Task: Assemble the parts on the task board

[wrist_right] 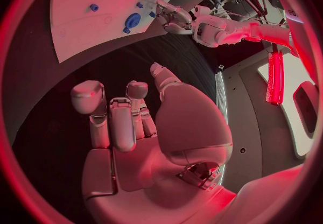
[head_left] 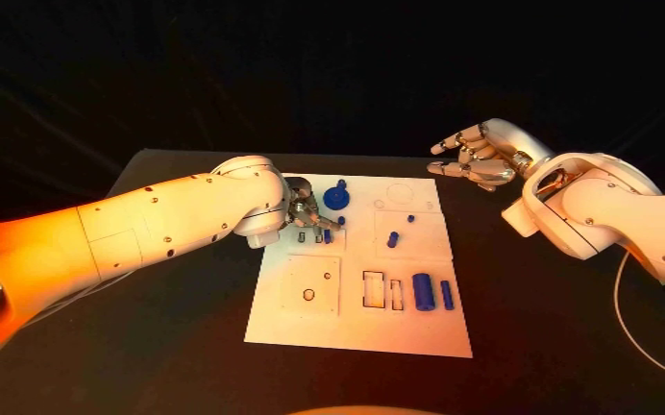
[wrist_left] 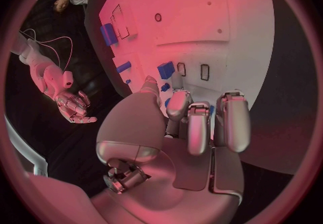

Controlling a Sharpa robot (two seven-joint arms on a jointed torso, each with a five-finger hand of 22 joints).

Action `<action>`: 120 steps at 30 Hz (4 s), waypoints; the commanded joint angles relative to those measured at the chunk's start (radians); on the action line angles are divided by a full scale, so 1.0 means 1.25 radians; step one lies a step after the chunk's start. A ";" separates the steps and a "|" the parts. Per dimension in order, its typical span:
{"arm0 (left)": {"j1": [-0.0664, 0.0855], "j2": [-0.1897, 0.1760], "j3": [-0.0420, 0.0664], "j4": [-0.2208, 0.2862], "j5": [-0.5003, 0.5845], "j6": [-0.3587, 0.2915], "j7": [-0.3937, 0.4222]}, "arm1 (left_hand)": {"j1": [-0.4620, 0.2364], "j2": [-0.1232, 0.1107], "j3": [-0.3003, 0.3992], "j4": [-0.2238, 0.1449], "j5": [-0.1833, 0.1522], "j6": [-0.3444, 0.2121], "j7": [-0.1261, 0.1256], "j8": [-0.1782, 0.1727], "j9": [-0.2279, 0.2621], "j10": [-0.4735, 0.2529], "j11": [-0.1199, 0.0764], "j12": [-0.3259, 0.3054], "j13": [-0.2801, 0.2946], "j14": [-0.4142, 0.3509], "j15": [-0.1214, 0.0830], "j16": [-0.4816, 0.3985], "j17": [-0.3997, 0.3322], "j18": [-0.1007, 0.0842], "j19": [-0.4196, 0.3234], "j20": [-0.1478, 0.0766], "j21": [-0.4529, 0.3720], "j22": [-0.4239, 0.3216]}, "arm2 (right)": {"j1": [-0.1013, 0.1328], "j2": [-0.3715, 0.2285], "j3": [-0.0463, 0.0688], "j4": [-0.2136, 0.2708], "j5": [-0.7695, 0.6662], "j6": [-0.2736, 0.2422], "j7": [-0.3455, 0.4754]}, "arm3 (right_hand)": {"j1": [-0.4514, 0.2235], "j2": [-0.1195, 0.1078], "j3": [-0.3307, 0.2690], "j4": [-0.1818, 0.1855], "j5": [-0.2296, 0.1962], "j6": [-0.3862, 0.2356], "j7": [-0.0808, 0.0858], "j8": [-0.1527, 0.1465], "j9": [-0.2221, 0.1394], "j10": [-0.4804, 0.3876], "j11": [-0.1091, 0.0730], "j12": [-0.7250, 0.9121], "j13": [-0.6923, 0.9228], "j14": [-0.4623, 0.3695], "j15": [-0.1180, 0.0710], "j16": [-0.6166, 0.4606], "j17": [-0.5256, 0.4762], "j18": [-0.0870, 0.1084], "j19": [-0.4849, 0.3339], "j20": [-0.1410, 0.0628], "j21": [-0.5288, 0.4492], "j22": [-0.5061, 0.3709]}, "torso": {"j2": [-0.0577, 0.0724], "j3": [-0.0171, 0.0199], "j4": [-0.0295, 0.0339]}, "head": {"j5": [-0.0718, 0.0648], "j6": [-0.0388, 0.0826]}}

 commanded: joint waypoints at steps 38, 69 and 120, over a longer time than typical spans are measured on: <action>0.001 0.016 0.000 -0.006 -0.012 0.038 -0.005 | 0.221 0.052 0.144 -0.081 0.018 -0.049 -0.008 0.016 0.052 -0.001 -0.011 -0.009 0.004 0.084 -0.016 0.002 0.211 -0.005 -0.005 -0.006 -0.006 0.004 | -0.006 0.017 -0.003 -0.016 -0.015 0.020 -0.008 | 0.002 0.006 -0.009 0.004 0.010 0.007 -0.002 0.004 -0.001 -0.003 -0.001 -0.003 0.000 0.037 0.000 -0.007 -0.001 0.015 -0.005 0.001 -0.009 -0.004 | 0.002 0.0007 -0.0012 | -0.005 -0.017; 0.001 -0.006 -0.001 0.003 0.001 -0.002 0.008 | 0.099 -0.157 0.669 -0.162 0.094 -0.056 0.001 0.042 0.115 0.012 -0.006 -0.032 -0.003 0.084 -0.011 0.002 0.211 -0.005 -0.005 -0.002 -0.010 0.012 | -0.013 0.027 -0.010 -0.023 0.025 0.067 0.035 | 0.011 0.011 -0.019 0.011 0.043 0.006 -0.003 0.007 -0.003 -0.005 -0.002 -0.005 -0.007 0.038 -0.001 -0.012 -0.004 0.016 -0.003 0.000 -0.016 -0.012 | 0.003 0.0008 0.0000 | -0.008 -0.017; 0.001 0.005 -0.009 0.001 -0.065 0.110 -0.004 | 0.005 -0.159 0.650 -0.145 0.119 -0.027 -0.012 0.049 0.124 0.033 -0.014 -0.015 0.015 0.084 -0.016 0.002 0.211 -0.009 0.006 -0.005 0.000 0.033 | -0.016 0.029 -0.010 -0.021 0.026 0.079 0.046 | 0.007 0.012 -0.024 0.017 0.048 0.005 -0.002 0.007 -0.004 -0.005 -0.001 -0.004 -0.008 0.038 -0.001 -0.012 -0.004 0.016 -0.003 0.000 -0.018 -0.013 | 0.004 0.0017 -0.0012 | -0.004 -0.032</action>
